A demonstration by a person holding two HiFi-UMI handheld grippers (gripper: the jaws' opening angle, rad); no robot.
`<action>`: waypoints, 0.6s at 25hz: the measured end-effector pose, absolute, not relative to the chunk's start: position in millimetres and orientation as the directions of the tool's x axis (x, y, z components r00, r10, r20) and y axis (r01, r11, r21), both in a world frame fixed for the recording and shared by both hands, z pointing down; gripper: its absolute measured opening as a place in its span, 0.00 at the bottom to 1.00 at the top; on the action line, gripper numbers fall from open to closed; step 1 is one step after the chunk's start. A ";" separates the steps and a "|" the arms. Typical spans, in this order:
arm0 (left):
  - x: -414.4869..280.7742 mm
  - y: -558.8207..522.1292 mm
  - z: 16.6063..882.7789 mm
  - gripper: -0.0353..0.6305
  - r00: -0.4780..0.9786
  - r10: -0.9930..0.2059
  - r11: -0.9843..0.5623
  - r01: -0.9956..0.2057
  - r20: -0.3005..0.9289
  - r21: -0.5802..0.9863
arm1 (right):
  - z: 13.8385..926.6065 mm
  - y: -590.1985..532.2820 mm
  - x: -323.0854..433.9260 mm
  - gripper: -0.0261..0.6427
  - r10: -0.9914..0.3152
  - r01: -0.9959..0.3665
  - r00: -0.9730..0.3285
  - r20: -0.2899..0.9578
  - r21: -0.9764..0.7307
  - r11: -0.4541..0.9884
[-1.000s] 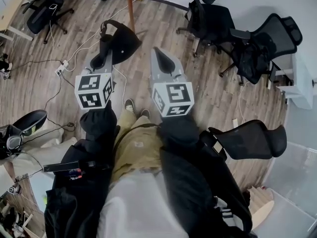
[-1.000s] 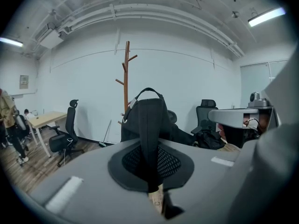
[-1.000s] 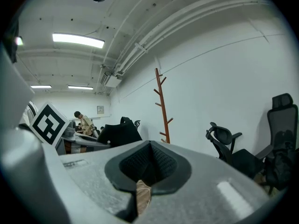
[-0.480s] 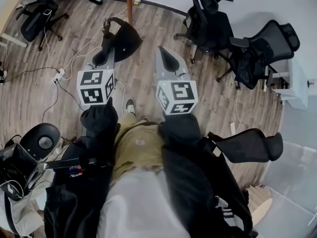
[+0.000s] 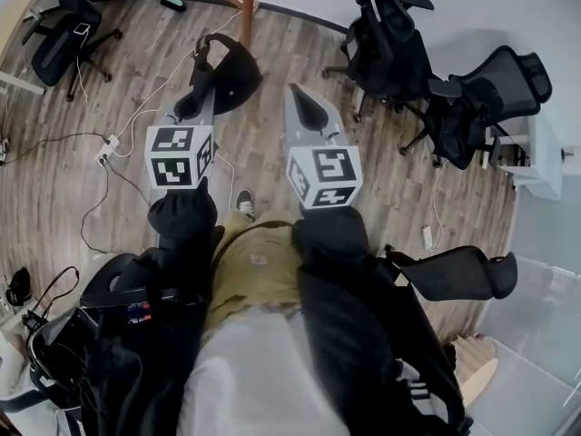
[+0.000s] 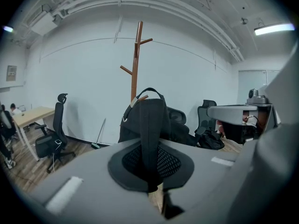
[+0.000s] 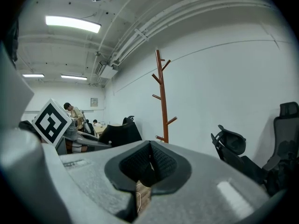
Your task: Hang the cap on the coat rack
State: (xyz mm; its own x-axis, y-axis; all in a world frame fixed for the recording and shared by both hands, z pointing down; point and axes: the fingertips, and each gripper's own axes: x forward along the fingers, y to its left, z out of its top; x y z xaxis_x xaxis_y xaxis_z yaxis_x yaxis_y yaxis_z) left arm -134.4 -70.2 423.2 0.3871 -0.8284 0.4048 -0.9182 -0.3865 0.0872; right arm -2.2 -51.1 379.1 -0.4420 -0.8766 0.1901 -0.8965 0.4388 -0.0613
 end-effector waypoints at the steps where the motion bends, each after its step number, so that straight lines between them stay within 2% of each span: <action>1: -136.4 -74.1 424.8 0.06 0.389 -0.827 -0.388 -0.917 0.406 0.090 | 380.4 -54.5 -5.1 0.04 -0.876 -0.897 -0.442 0.194 -0.060 0.439; 15: -136.6 -153.4 447.9 0.06 0.364 -0.809 -0.364 -0.927 0.462 0.093 | 399.8 -143.0 -12.3 0.04 -0.845 -0.872 -0.488 0.219 -0.087 0.481</action>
State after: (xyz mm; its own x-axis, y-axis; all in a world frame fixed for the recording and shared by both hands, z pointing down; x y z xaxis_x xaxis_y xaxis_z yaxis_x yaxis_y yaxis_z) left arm -136.6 -153.4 447.9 0.3637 -0.8089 0.4620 -0.9269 -0.3638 0.0927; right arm -12.3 -143.0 399.8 -0.4882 -0.8449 0.2189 -0.8722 0.4814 -0.0868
